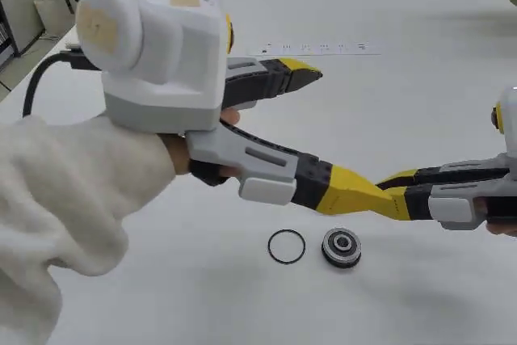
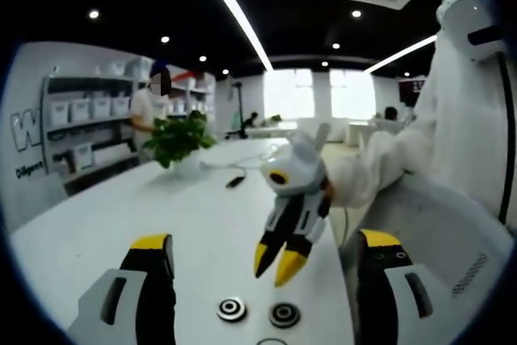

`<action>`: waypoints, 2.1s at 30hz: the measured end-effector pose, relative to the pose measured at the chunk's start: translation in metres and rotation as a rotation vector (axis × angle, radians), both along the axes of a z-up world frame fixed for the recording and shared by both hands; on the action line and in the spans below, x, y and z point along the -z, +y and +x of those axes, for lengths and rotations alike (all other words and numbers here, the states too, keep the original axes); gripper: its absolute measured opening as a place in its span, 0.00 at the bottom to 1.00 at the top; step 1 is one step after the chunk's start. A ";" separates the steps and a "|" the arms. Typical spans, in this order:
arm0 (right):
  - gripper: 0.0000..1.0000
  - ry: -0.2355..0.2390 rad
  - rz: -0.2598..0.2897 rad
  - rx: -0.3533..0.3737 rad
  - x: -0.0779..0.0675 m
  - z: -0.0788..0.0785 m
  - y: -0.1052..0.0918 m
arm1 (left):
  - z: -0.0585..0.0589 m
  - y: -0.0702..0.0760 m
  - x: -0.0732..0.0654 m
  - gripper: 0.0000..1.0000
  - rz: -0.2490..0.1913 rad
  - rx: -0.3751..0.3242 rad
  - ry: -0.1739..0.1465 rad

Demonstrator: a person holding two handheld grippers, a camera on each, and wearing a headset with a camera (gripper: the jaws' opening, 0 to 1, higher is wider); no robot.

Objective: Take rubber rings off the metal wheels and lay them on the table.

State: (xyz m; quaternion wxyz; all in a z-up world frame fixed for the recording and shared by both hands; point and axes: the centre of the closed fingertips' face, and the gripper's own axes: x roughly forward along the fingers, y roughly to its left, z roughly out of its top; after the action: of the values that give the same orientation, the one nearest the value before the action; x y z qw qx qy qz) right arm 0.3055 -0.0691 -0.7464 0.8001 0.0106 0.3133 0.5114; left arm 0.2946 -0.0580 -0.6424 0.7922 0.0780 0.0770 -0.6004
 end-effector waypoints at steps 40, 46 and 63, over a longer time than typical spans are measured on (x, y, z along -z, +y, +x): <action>0.26 -0.025 -0.208 -0.241 0.056 -0.035 0.012 | -0.012 0.003 0.115 0.49 0.173 0.030 0.144; 0.24 -0.034 -0.221 -0.248 0.058 -0.034 0.011 | -0.015 -0.003 0.124 0.42 0.185 0.034 0.145; 0.17 -0.067 -0.258 -0.270 0.063 -0.033 0.008 | -0.013 -0.005 0.139 0.27 0.215 0.034 0.139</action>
State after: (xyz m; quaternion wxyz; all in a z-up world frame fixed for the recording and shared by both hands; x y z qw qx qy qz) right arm 0.2729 -0.0613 -0.8092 0.7288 -0.1513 0.3481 0.5699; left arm 0.2819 -0.0627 -0.7814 0.7617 0.1220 0.1945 -0.6059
